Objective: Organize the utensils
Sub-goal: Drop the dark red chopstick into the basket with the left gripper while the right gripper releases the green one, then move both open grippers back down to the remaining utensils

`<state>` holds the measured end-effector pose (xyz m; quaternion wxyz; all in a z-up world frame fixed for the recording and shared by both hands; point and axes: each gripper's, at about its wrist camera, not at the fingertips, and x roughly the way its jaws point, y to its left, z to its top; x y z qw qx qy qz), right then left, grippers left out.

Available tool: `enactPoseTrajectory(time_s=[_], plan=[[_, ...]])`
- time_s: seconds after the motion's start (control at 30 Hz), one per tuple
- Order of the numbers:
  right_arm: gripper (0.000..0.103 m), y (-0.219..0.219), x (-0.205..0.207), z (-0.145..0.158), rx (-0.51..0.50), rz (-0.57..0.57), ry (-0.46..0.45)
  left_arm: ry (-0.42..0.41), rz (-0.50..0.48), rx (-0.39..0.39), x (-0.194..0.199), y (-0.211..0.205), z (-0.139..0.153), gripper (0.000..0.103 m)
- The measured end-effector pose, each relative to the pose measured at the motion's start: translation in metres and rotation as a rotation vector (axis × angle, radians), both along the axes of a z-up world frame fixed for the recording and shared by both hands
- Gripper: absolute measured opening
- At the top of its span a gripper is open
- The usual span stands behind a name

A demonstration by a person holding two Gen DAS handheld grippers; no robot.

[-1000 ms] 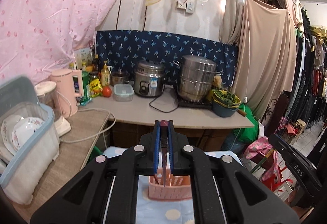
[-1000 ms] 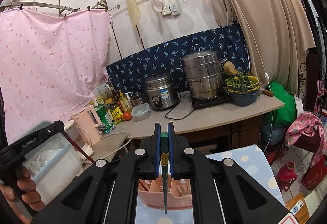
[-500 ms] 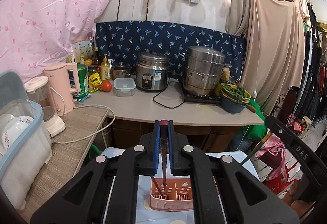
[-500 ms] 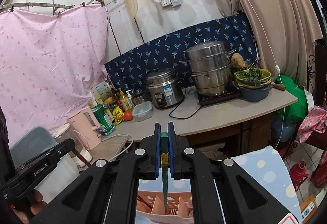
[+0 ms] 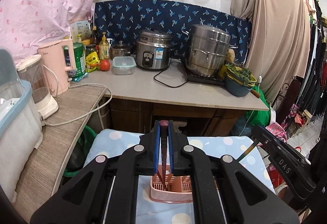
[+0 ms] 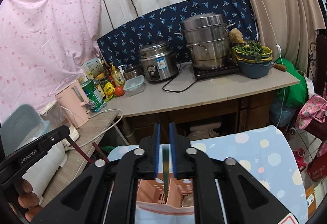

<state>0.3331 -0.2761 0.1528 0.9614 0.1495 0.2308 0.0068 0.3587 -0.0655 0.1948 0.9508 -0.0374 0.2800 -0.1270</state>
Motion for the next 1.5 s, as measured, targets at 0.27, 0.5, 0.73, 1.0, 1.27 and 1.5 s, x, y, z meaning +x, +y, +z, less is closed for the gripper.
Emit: enactPoseTrajectory(time_s=[0.27, 0.5, 0.73, 1.0, 1.27, 1.5], plan=[[0.035, -0.002, -0.015, 0.003, -0.009, -0.009, -0.013, 0.010, 0.021, 0.009, -0.008, 0.007, -0.011, 0.024], [0.040, 0.004, -0.038, 0.011, -0.024, 0.005, -0.030, 0.013, 0.026, 0.016, -0.023, 0.014, -0.010, 0.027], [0.045, 0.006, -0.069, 0.006, -0.011, 0.014, -0.002, -0.006, 0.033, 0.048, -0.048, 0.021, -0.006, 0.034], [0.047, 0.013, -0.129, -0.011, -0.084, -0.022, 0.034, 0.011, 0.037, 0.092, -0.090, 0.027, -0.025, 0.041], [0.048, 0.015, -0.194, -0.053, -0.079, 0.000, 0.128, 0.080, 0.026, 0.132, -0.143, 0.037, -0.069, 0.041], [0.048, 0.025, -0.238, -0.097, -0.081, 0.017, 0.231, 0.181, 0.021, 0.140, -0.185, 0.051, -0.117, 0.041]])
